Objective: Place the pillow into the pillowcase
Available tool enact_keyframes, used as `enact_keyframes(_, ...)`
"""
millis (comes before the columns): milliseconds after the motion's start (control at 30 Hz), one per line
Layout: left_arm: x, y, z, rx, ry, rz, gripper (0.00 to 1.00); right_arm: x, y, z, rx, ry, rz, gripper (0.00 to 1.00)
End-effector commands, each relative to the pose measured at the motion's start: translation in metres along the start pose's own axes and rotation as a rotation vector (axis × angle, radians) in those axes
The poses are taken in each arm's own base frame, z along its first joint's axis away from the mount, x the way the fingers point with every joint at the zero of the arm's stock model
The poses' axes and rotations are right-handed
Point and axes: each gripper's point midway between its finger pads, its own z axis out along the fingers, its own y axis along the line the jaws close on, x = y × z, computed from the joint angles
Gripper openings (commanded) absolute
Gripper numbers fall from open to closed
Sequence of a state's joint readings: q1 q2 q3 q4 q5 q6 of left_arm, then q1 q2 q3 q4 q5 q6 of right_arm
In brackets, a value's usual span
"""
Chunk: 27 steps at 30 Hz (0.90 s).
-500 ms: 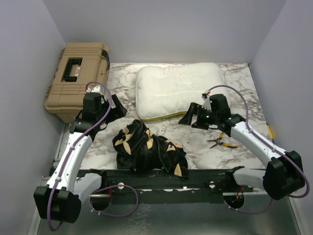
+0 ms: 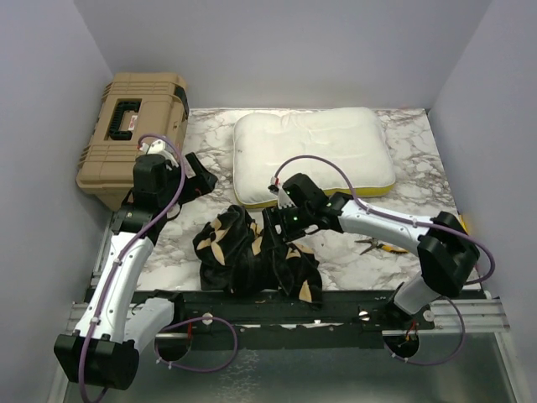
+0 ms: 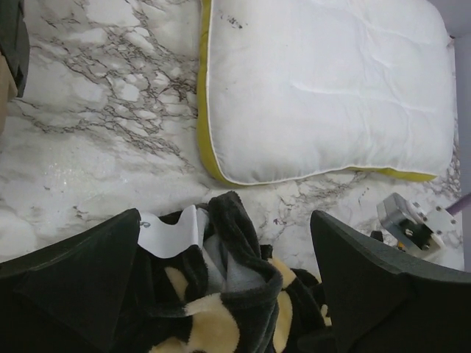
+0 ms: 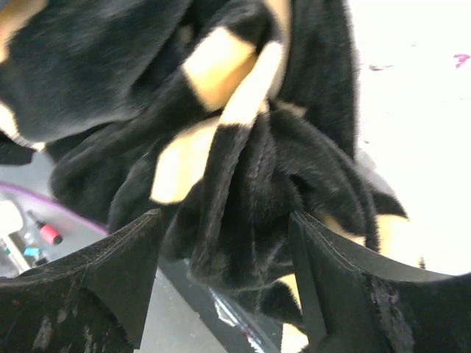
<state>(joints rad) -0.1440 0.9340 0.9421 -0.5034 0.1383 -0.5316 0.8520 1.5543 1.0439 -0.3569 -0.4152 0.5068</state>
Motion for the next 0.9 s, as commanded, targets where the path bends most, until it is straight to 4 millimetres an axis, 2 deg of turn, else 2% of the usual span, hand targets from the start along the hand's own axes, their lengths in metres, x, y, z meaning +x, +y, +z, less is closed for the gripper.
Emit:
enact_keyframes(0, 0.004, -0.021, -0.005, 0.119, 0.044, 0.048, 0.99, -0.014, -0.021, 0.0, 0.155, -0.033, 0.002, 0.68)
enact_keyframes(67, 0.017, -0.025, -0.004, 0.163, 0.097, 0.048, 0.99, -0.019, -0.022, -0.006, 0.172, -0.071, -0.001, 0.52)
enact_keyframes(167, 0.051, -0.025, 0.002, 0.224, 0.222, 0.041, 0.94, -0.023, -0.023, -0.015, 0.193, -0.107, 0.009, 0.16)
enact_keyframes(233, 0.077, -0.025, 0.004, 0.257, 0.31, 0.039, 0.91, -0.027, -0.022, -0.021, 0.2, -0.123, 0.01, 0.02)
enact_keyframes(400, 0.131, -0.023, 0.004, 0.25, 0.442, 0.089, 0.9, -0.042, -0.011, -0.05, 0.204, -0.184, 0.002, 0.0)
enact_keyframes(467, 0.153, -0.024, 0.003, 0.24, 0.493, 0.127, 0.87, -0.049, -0.007, -0.063, 0.203, -0.214, 0.01, 0.0)
enact_keyframes(500, 0.163, -0.023, 0.003, 0.234, 0.518, 0.144, 0.82, -0.053, -0.005, -0.071, 0.204, -0.232, 0.019, 0.0)
enact_keyframes(533, 0.171, -0.024, 0.004, 0.229, 0.539, 0.159, 0.72, -0.058, -0.003, -0.078, 0.203, -0.252, 0.027, 0.0)
enact_keyframes(567, 0.176, -0.024, 0.004, 0.223, 0.552, 0.169, 0.54, -0.063, -0.001, -0.086, 0.2, -0.27, 0.034, 0.0)
enact_keyframes(667, 0.168, -0.028, 0.007, 0.205, 0.523, 0.17, 0.08, -0.078, 0.004, -0.112, 0.187, -0.335, 0.049, 0.0)
enact_keyframes(700, 0.158, -0.033, 0.007, 0.207, 0.487, 0.17, 0.0, -0.083, 0.006, -0.121, 0.186, -0.359, 0.051, 0.0)
enact_keyframes(867, 0.09, -0.057, -0.002, 0.194, 0.249, 0.165, 0.0, -0.11, 0.016, -0.161, 0.162, -0.464, 0.056, 0.0)
